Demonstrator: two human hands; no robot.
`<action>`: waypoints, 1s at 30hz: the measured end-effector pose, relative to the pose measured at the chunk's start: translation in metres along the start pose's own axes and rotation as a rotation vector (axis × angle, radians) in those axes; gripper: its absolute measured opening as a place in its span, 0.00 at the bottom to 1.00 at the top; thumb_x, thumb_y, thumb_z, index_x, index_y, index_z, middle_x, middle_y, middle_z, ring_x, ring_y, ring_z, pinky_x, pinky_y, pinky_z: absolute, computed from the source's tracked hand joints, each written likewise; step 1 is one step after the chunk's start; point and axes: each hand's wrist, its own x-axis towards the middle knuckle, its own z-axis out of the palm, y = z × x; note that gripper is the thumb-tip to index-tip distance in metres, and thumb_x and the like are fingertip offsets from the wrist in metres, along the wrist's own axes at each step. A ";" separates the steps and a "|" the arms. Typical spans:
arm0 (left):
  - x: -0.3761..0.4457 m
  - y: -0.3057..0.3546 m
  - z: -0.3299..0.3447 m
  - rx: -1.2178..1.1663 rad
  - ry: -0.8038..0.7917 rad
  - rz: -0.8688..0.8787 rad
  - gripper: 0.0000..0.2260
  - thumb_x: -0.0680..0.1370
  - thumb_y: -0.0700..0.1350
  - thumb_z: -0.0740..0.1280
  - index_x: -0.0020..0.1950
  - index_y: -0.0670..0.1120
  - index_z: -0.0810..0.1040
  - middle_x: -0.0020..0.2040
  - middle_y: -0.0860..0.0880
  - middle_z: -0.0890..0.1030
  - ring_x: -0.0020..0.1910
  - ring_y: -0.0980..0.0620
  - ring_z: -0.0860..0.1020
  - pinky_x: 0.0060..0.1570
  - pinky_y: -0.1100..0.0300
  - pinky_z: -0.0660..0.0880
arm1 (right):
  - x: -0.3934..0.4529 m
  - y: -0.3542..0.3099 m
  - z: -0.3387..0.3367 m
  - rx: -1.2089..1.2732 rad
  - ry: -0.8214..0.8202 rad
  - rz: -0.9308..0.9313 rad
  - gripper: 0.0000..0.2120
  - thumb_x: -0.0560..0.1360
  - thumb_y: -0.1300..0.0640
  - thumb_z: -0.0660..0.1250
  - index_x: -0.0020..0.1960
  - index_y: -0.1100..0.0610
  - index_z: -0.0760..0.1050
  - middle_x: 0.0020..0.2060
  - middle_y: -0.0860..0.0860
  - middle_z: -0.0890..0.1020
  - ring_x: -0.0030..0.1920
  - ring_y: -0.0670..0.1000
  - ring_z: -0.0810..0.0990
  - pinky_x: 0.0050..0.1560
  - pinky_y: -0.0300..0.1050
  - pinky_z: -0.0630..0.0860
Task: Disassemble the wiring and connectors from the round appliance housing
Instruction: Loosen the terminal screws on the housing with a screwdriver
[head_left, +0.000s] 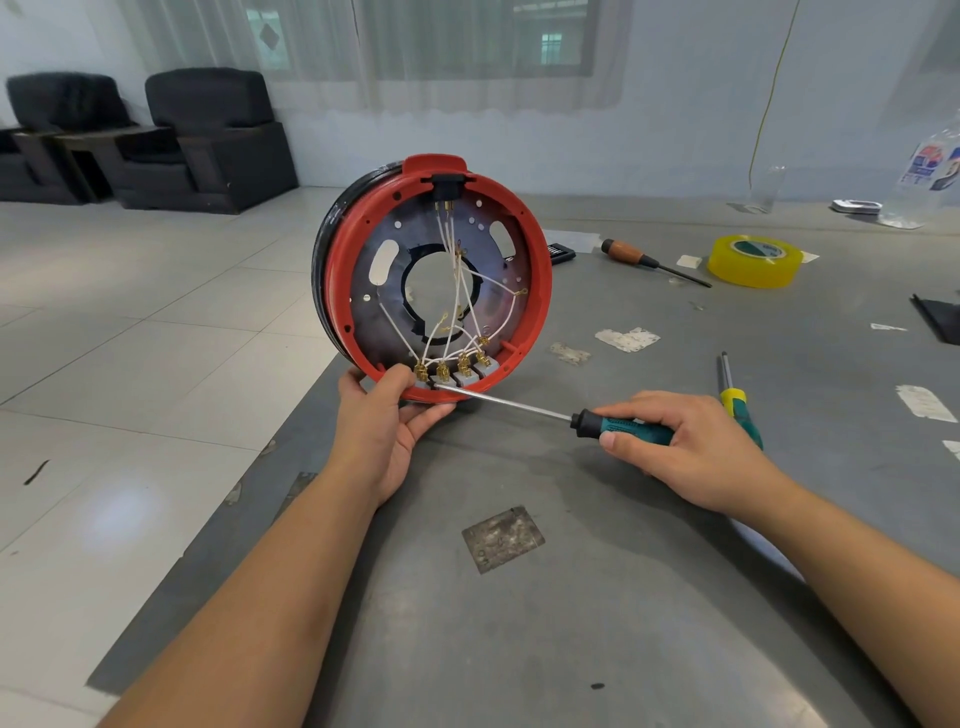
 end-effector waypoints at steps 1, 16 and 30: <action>0.000 0.000 0.000 0.006 0.001 0.006 0.23 0.80 0.32 0.66 0.74 0.46 0.67 0.51 0.42 0.81 0.50 0.36 0.88 0.48 0.44 0.86 | 0.000 0.001 -0.001 -0.017 0.002 -0.005 0.10 0.77 0.46 0.71 0.56 0.34 0.79 0.47 0.40 0.84 0.50 0.43 0.79 0.46 0.35 0.75; -0.003 -0.002 0.001 0.043 -0.057 0.072 0.25 0.80 0.31 0.66 0.74 0.49 0.68 0.50 0.44 0.87 0.53 0.36 0.87 0.50 0.42 0.85 | 0.000 0.001 -0.005 -0.101 0.033 -0.018 0.11 0.77 0.51 0.72 0.58 0.46 0.85 0.44 0.39 0.83 0.48 0.43 0.80 0.47 0.39 0.77; -0.003 0.003 -0.002 -0.123 -0.013 0.006 0.16 0.80 0.32 0.64 0.64 0.46 0.67 0.37 0.45 0.84 0.51 0.39 0.88 0.52 0.41 0.85 | -0.007 -0.006 0.024 -0.037 0.043 -0.051 0.11 0.79 0.49 0.70 0.60 0.46 0.84 0.43 0.39 0.83 0.46 0.42 0.80 0.42 0.31 0.70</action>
